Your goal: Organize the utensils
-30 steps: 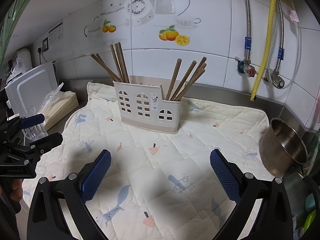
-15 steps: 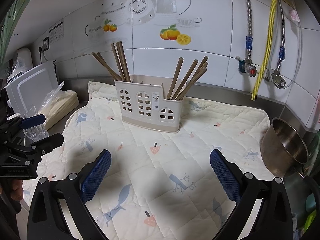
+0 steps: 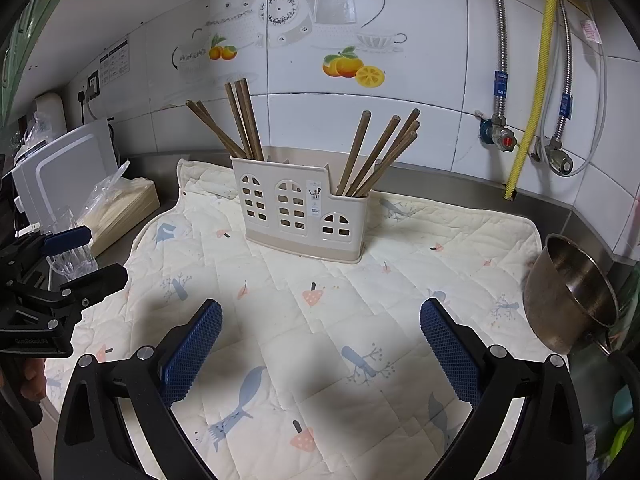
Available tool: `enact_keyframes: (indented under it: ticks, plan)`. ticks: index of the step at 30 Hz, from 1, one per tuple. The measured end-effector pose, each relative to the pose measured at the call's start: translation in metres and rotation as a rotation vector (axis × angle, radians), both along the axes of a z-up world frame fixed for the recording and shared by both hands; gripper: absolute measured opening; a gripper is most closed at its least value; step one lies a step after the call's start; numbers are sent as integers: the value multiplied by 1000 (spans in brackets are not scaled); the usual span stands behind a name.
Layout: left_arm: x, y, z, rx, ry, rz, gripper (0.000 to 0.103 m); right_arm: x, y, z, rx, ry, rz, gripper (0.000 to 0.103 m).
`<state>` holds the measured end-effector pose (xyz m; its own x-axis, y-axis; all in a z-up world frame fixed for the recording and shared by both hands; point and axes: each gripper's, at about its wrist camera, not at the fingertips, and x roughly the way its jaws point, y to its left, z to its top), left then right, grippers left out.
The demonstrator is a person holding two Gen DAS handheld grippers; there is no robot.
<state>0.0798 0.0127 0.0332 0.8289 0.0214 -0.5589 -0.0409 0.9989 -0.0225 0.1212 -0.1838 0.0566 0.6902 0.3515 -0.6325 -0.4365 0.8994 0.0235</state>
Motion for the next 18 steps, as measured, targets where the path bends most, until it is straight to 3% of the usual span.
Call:
enact_keyframes:
  ticks: [18]
  plan:
    - [1, 7, -1, -12, 14, 17, 98, 0, -3, -4, 6, 9, -5, 96]
